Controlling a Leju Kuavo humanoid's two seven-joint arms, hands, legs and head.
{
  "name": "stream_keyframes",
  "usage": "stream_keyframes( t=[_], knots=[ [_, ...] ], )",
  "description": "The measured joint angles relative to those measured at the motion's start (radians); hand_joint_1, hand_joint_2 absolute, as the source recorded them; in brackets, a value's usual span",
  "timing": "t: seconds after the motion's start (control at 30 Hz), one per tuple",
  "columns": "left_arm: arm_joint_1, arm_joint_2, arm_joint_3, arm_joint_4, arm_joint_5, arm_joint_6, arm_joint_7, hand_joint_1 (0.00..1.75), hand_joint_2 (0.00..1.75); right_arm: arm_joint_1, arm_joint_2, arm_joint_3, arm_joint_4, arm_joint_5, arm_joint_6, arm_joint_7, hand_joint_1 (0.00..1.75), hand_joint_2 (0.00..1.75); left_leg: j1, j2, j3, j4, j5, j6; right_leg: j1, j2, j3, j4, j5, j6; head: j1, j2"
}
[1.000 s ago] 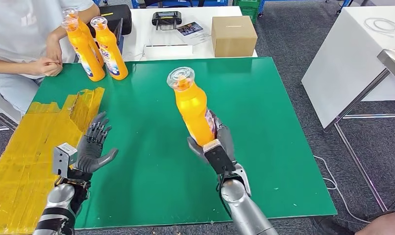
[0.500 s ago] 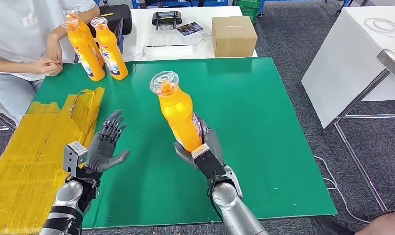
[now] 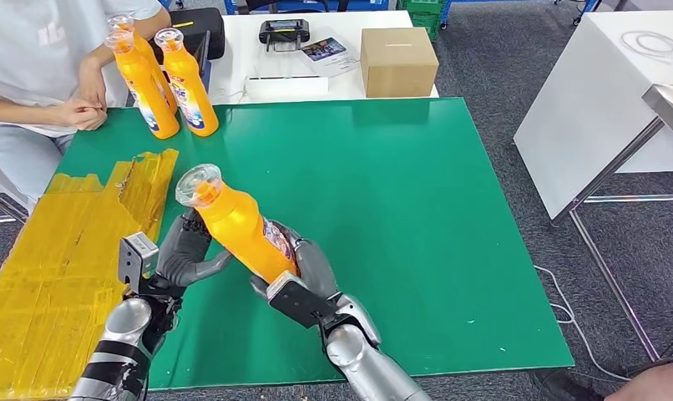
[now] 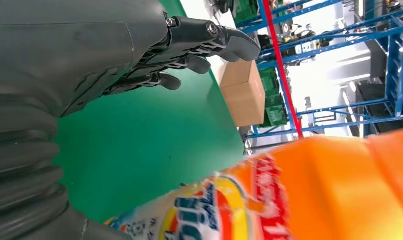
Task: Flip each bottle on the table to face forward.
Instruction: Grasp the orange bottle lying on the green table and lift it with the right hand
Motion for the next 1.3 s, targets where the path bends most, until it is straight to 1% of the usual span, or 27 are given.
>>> stream_keyframes(
  t=[0.3, 0.67, 1.1, 1.3],
  knots=[
    [-0.01, 0.0, -0.013, 0.0, 0.005, 0.008, -0.003, 0.0, 1.75, -0.031, 0.005, 0.009, 0.074, 0.003, -0.025, -0.002, 1.75, 1.75, 0.0, 0.0, 0.0, 0.0, 0.0, 0.0, 0.0, 0.0, 0.0, 0.0, 0.0, 0.0, 0.0, 0.0],
    [-0.014, 0.0, -0.026, 0.004, 0.006, 0.016, -0.008, 0.0, 1.75, -0.04, 0.003, -0.004, 0.093, -0.016, -0.07, -0.016, 1.75, 1.75, 0.0, 0.0, 0.0, 0.0, 0.0, 0.0, 0.0, 0.0, -0.001, 0.0, 0.0, 0.0, 0.0, 0.0],
    [-0.013, 0.0, -0.027, 0.004, 0.006, 0.016, -0.012, 0.0, 1.75, -0.017, -0.047, -0.107, -0.008, -0.044, -0.098, -0.018, 1.75, 1.75, 0.0, 0.0, 0.0, 0.0, 0.0, 0.0, 0.0, 0.0, -0.001, 0.0, 0.0, 0.0, 0.0, 0.0],
    [-0.013, 0.0, -0.027, 0.003, 0.002, 0.015, -0.012, 0.0, 1.75, -0.013, -0.059, -0.137, -0.02, -0.003, -0.156, -0.009, 1.75, 1.75, 0.0, 0.0, 0.0, 0.0, 0.0, 0.0, 0.0, 0.0, -0.001, 0.0, 0.0, 0.0, 0.0, 0.0]
  ],
)
